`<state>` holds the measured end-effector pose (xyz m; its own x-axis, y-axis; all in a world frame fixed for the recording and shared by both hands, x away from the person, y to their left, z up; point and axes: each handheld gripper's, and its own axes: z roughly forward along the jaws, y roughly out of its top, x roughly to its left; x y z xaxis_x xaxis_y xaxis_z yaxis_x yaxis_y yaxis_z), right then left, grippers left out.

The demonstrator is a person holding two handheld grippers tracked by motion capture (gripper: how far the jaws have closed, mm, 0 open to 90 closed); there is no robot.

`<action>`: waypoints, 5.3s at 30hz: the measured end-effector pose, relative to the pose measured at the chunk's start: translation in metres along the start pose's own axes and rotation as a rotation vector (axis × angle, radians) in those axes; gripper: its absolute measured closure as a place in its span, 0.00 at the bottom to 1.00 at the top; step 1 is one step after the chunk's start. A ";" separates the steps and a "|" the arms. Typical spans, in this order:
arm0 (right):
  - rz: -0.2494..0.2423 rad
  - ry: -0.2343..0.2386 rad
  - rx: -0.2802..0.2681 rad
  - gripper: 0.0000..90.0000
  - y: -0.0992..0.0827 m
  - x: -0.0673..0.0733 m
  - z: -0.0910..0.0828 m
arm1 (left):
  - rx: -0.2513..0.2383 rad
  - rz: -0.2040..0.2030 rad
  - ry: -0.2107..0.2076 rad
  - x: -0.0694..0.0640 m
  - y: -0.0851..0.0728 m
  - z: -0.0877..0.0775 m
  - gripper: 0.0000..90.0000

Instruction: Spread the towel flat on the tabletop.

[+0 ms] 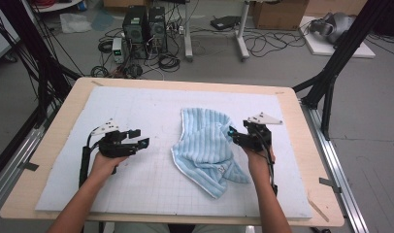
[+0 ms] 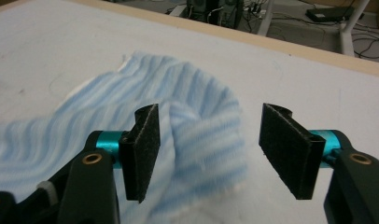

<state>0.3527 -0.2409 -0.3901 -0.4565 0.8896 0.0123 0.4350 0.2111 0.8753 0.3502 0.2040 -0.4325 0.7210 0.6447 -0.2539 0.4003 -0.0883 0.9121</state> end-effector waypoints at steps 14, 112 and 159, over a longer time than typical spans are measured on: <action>-0.020 0.029 -0.011 0.33 -0.042 -0.015 -0.046 | 0.137 0.048 0.007 -0.042 0.007 0.072 0.24; -0.149 -0.122 0.192 0.69 0.025 0.019 0.101 | 0.126 0.115 -0.048 -0.033 -0.017 0.019 0.43; -0.035 0.061 0.096 0.58 -0.022 0.014 0.022 | 0.228 0.151 -0.005 -0.004 -0.006 0.004 0.96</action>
<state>0.3539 -0.2243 -0.4202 -0.5178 0.8554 0.0144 0.4889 0.2821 0.8255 0.3472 0.1986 -0.4383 0.7849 0.6074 -0.1226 0.4047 -0.3526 0.8438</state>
